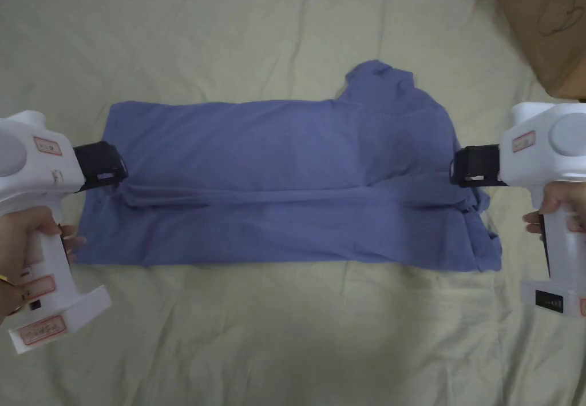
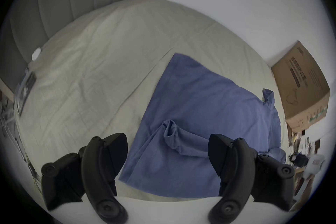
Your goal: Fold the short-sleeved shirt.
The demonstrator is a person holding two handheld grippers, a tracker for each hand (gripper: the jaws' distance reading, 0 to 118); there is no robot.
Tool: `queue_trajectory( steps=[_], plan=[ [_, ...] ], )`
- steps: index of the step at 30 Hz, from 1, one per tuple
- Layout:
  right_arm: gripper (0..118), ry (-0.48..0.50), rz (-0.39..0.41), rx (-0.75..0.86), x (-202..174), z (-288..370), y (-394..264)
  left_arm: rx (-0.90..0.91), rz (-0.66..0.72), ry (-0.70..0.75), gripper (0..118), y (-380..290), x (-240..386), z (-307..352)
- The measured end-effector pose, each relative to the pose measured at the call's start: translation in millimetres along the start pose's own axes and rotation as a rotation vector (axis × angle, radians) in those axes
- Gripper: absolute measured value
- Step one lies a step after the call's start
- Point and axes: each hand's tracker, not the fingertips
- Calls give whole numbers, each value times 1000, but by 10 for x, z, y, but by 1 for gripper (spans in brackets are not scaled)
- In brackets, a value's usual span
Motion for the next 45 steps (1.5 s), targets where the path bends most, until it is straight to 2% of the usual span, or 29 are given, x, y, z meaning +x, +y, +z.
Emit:
queue_trajectory(
  steps=[7,11,12,14,15,16,17,18,19,20,22,29,30,31,32,33,34,37,43,45],
  plan=[
    [108,-1,77,477,-129,1196,-776,361,-231,1,94,-461,194,1005],
    [115,-28,62,650,-274,1620,-1256,507,-287,-16,92,-884,235,1393],
    [115,-32,51,683,-312,1695,-1362,540,-293,-17,84,-980,227,1460],
    [113,3,42,716,-370,1812,-1548,565,-304,-40,61,-1144,219,1580],
    [109,6,25,723,-388,1838,-1606,568,-304,-69,45,-1214,199,1635],
    [101,16,5,727,-410,1865,-1667,559,-286,-101,34,-1256,187,1667],
    [81,35,-30,731,-427,1888,-1722,549,-276,-115,24,-1305,171,1702],
    [45,36,-60,732,-455,1910,-1768,547,-276,-119,12,-1353,151,1727],
    [21,30,-63,732,-487,1927,-1811,558,-271,-117,1,-1405,137,1742],
    [9,23,-58,734,-521,1932,-1842,577,-262,-103,0,-1437,128,1743],
    [0,25,-55,726,-526,1928,-1874,570,-264,-101,0,-1470,96,1756],
    [0,57,-77,716,-547,1914,-1877,503,-234,-83,0,-1338,-44,1747],
    [0,58,-69,714,-555,1910,-1854,486,-239,-74,1,-1261,-61,1725],
    [0,58,-59,713,-618,1967,-1870,458,-242,-59,13,-1175,-75,1694],
    [0,57,-48,715,-632,1967,-1855,409,-249,-58,39,-1091,-112,1662],
    [0,54,-40,714,-643,1961,-1833,331,-254,-90,77,-952,-152,1583],
    [0,54,-36,712,-650,1951,-1810,263,-240,-102,85,-829,-189,1481],
    [0,44,-18,705,-646,1909,-1741,93,-230,-77,101,-544,-270,1149],
    [0,9,7,662,-599,1736,-1641,-152,-106,3,101,-248,-429,355],
    [0,-3,12,644,-577,1668,-1617,-210,-110,44,101,-271,-430,116]
  ],
)
